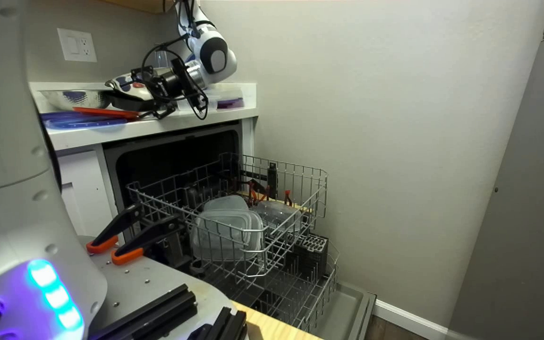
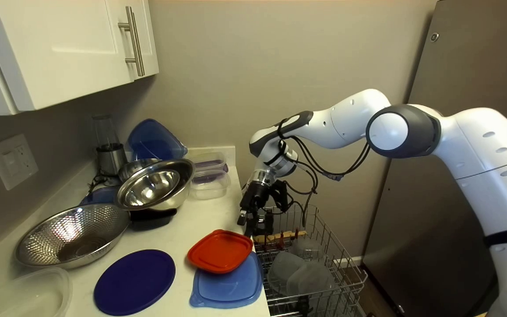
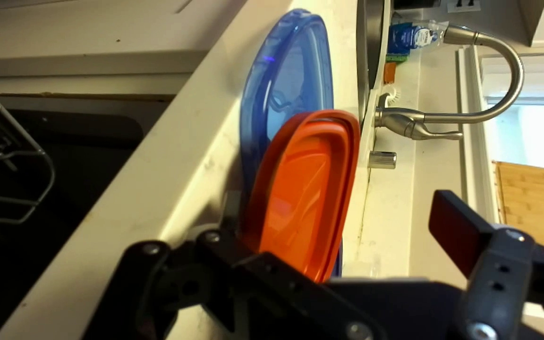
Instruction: Put the red lid on the top dishrack of the dishwasher.
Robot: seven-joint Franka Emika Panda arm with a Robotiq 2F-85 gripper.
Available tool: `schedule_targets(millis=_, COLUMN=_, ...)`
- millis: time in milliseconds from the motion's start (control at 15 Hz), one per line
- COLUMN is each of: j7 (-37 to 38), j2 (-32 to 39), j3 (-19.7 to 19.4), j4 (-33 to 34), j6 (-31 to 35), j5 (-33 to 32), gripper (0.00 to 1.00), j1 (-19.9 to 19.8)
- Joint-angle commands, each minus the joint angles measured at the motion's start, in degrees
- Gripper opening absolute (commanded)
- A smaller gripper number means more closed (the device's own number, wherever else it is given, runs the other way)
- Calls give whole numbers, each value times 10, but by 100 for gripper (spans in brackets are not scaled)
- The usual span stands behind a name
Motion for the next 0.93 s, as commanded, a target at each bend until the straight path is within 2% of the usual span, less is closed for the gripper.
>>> schedule_targets(millis=0, j7=16, j2=9, j3=16, j4=18, j6=-16, j5=-23, gripper=100, j1=0)
schedule_targets(millis=467, j7=40, j2=3, j3=19, j4=12, j6=1, j5=-28, gripper=100, j1=11)
schedule_targets(millis=867, j7=86, j2=-11, j3=18, j4=0, j6=68, j5=-27, gripper=100, j1=16)
